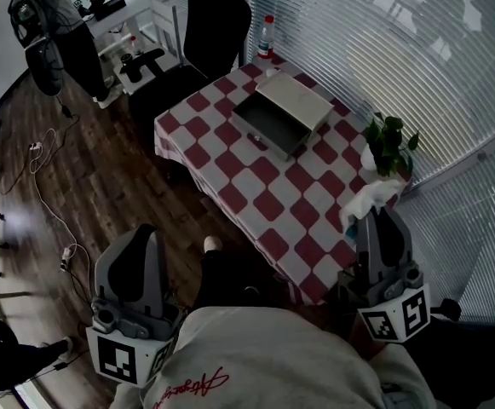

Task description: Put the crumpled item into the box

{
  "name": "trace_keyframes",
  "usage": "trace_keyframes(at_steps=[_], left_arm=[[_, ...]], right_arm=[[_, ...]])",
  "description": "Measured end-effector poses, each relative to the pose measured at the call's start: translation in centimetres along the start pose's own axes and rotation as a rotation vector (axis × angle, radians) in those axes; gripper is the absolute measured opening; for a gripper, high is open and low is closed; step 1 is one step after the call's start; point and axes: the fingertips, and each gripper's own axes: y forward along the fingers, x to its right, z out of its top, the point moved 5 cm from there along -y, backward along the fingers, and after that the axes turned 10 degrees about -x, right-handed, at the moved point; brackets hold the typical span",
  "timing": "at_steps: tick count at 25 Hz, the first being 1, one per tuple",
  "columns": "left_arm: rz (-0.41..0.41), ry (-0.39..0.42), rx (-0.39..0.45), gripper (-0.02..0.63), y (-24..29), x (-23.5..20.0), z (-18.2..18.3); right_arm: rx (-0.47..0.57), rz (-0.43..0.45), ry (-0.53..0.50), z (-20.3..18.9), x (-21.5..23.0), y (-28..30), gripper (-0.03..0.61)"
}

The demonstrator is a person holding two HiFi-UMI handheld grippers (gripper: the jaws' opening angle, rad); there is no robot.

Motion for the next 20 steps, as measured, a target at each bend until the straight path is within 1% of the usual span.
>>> trace_keyframes(at_steps=[11, 20], left_arm=[[-0.076, -0.011, 0.015, 0.025, 5.5, -4.5, -1.4], [-0.132, -0.022, 0.005, 0.025, 10.7, -7.8, -2.6]], right_arm=[[-0.005, -0.061, -0.009, -0.3, 0.4, 5.2, 0.048], [-0.013, -0.104, -0.003, -0.8, 1.8, 10.0, 0.048]])
